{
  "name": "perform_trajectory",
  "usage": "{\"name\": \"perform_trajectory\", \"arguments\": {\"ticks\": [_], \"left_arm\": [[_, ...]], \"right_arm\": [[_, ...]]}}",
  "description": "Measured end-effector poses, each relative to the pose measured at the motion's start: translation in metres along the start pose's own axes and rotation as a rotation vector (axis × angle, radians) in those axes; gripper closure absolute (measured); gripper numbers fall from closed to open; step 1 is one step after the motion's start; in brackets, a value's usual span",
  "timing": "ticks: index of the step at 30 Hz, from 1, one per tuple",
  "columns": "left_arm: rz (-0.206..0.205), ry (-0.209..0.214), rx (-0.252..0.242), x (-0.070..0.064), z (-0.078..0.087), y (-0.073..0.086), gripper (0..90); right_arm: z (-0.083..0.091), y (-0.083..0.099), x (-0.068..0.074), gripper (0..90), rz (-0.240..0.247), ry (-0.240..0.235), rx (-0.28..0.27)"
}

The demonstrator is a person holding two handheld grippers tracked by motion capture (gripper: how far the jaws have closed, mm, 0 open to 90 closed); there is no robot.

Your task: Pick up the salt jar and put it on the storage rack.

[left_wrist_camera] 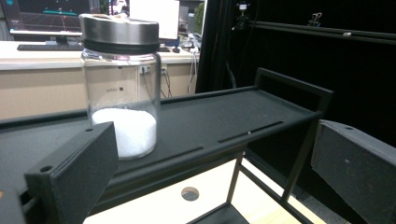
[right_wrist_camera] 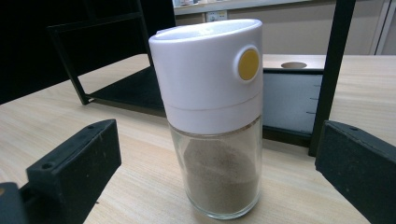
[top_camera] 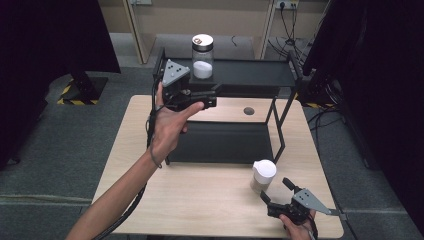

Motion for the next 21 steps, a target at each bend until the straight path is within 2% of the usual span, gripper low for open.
{"name": "perform_trajectory", "arguments": {"ticks": [5,10,15,21], "left_arm": [[0.001,0.038,-0.007,-0.001,0.01,0.009,0.0],[0.023,0.085,-0.012,-0.003,0.018,0.019,0.1],[-0.016,0.109,-0.019,-0.01,0.025,0.03,0.1],[-0.028,0.146,-0.019,-0.018,0.028,0.046,0.1]], "right_arm": [[0.0,0.0,0.0,0.5,0.0,0.001,-0.001],[0.0,0.0,0.0,0.5,0.0,0.0,-0.001],[0.0,0.0,0.0,0.5,0.001,-0.002,0.0],[-0.001,0.001,0.001,0.5,0.0,-0.002,-0.001]]}}
Point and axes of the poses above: each handheld gripper's, and its own axes: z roughly backward along the jaws, y roughly out of its underside, x roughly to its left, the point moved 10 cm from there along -z, roughly forward along the jaws, and after that the axes turned 4 degrees about -z, right-handed, at the moved point
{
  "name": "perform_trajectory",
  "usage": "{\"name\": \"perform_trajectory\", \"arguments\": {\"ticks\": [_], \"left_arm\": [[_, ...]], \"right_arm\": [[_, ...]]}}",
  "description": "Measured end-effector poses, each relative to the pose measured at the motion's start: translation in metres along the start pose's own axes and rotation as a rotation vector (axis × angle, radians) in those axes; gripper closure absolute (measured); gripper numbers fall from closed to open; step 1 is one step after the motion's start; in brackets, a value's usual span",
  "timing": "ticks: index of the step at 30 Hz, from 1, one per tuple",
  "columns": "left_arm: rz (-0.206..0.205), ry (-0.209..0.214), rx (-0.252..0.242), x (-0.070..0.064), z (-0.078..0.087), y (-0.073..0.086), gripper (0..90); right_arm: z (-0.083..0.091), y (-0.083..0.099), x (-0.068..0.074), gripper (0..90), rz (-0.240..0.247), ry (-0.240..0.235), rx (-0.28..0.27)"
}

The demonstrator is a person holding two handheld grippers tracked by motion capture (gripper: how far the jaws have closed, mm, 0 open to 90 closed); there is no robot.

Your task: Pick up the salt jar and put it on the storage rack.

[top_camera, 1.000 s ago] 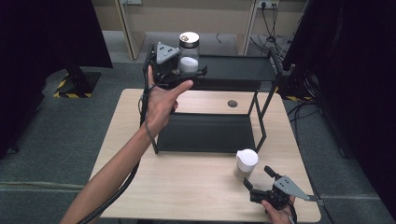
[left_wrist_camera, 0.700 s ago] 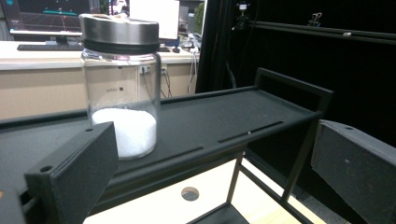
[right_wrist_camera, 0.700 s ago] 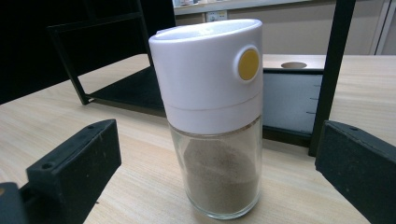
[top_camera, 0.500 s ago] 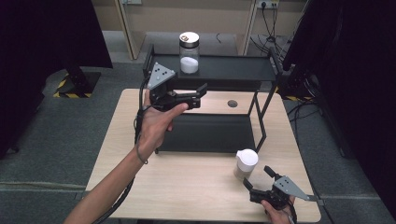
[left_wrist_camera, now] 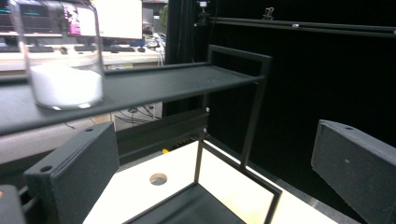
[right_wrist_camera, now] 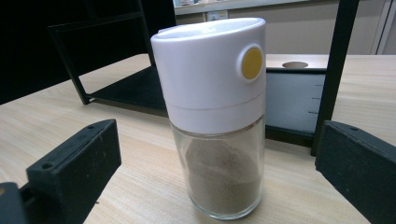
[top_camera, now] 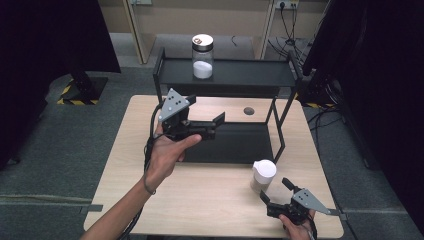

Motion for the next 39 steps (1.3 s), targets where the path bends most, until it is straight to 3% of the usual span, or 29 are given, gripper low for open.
{"name": "perform_trajectory", "arguments": {"ticks": [6,8,13,20,39], "left_arm": [[-0.022,0.011,0.005,-0.008,0.0,0.017,0.1],[-0.012,0.022,0.003,-0.01,0.0,0.023,0.1],[-0.042,0.045,0.007,-0.018,0.001,0.04,0.0],[-0.044,0.069,0.016,-0.024,0.004,0.072,0.0],[-0.033,0.096,0.036,-0.018,0.026,0.144,0.0]], "right_arm": [[0.0,0.0,0.0,0.5,-0.001,-0.001,-0.001],[0.0,0.0,0.0,0.5,0.0,-0.001,-0.001],[0.0,0.0,0.0,0.5,-0.001,0.0,-0.003],[0.0,0.0,0.0,0.5,-0.002,0.0,-0.002],[0.0,0.0,0.0,0.5,0.001,-0.004,0.001]]}}
Point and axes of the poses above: each handheld gripper's, and its own axes: z roughly backward along the jaws, y roughly out of its underside, x roughly to its left, the point moved 10 cm from there along -z, roughly forward along the jaws, and after that the axes turned 4 degrees about -z, right-handed, at the moved point
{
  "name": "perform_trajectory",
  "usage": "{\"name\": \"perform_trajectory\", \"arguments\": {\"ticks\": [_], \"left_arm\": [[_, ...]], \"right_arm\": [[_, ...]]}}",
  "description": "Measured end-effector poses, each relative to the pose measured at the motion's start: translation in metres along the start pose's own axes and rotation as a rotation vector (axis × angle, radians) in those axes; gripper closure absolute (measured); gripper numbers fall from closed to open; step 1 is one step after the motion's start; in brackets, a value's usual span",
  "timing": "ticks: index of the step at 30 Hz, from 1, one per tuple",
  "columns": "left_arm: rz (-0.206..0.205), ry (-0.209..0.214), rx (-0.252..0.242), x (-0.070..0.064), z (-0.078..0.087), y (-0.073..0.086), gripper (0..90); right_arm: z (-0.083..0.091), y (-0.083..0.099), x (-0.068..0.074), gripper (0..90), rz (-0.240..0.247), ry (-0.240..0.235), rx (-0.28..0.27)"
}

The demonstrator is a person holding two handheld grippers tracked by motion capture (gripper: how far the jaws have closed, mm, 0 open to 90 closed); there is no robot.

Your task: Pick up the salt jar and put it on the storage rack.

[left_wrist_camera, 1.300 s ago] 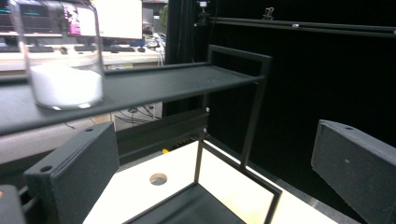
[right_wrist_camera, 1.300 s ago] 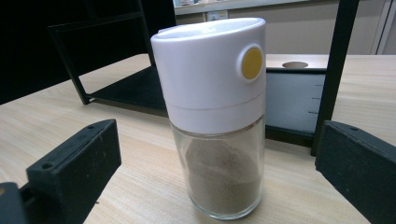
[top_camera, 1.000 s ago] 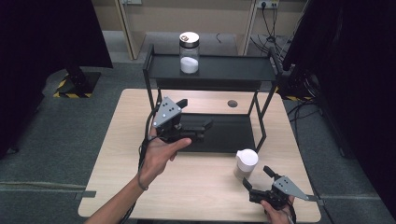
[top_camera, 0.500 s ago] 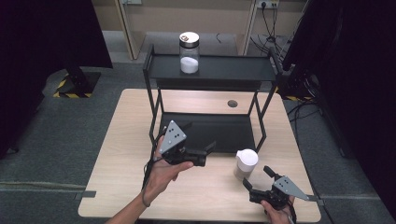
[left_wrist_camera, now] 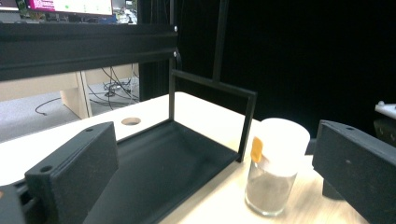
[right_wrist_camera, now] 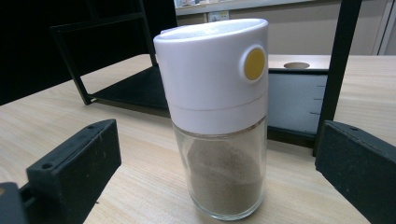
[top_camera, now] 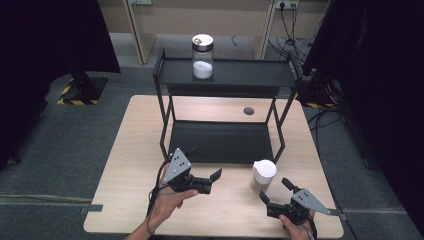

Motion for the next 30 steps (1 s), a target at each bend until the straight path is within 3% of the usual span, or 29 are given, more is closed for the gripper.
{"name": "perform_trajectory", "arguments": {"ticks": [20,30], "left_arm": [[0.025,0.013,0.016,-0.001,0.017,0.066,0.0],[0.008,0.03,0.009,-0.006,0.024,0.08,0.0]], "right_arm": [[0.0,0.0,0.0,0.5,0.002,-0.001,-0.001],[0.0,0.0,0.0,0.5,0.004,-0.001,-0.004]]}}
Point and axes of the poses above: each handheld gripper's, and its own axes: z roughly backward along the jaws, y roughly out of its underside, x roughly to its left, the point moved 10 cm from there along -z, roughly forward along the jaws, and after that the axes turned 4 degrees about -z, right-handed, at the moved point
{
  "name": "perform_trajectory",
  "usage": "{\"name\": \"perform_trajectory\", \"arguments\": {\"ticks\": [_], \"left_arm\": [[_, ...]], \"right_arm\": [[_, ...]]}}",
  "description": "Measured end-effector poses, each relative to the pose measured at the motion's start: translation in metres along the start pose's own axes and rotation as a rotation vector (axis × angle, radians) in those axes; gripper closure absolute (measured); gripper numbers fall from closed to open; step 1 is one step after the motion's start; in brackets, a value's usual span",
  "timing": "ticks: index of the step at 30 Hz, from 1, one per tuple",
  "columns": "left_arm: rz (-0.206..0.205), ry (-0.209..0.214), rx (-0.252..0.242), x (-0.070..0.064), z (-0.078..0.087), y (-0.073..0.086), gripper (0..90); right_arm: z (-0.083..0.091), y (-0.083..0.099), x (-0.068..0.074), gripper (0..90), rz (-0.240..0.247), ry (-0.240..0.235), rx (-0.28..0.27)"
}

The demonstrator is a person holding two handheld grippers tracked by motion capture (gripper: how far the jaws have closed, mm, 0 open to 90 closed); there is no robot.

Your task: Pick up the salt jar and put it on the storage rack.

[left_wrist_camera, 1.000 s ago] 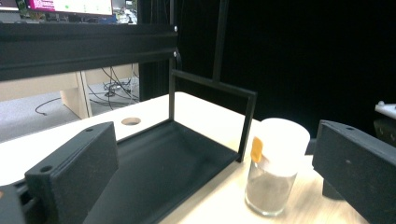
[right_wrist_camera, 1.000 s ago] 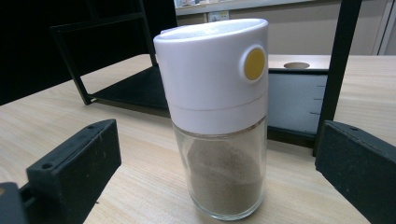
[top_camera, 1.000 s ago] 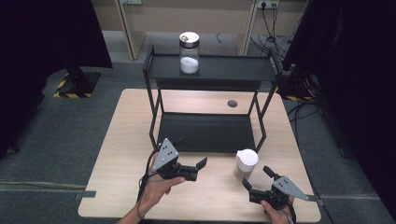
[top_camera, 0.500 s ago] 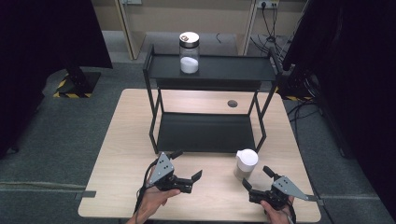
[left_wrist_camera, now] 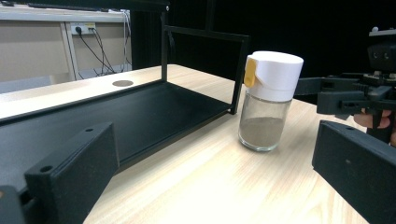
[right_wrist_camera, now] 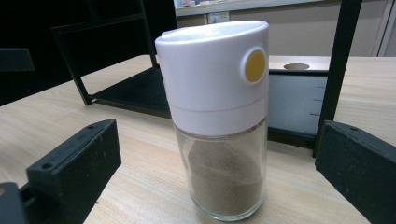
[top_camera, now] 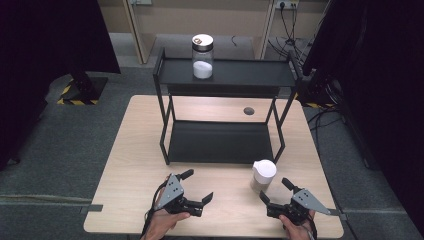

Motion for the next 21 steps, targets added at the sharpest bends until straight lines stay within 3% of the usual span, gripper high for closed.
{"name": "perform_trajectory", "arguments": {"ticks": [11,21], "left_arm": [[-0.005,0.012,0.018,-0.009,0.009,0.02,0.0],[-0.021,0.017,0.005,-0.01,0.012,0.025,0.1]], "right_arm": [[-0.001,0.0,0.0,0.5,-0.008,-0.005,0.001],[0.0,-0.001,0.002,0.5,0.005,-0.006,-0.008]]}}
Point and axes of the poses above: each handheld gripper's, and its own axes: z roughly backward along the jaws, y roughly out of its underside, x roughly to its left, the point moved 10 cm from there along -z, roughly forward along the jaws, and after that the axes turned 4 degrees about -z, right-handed, at the moved point
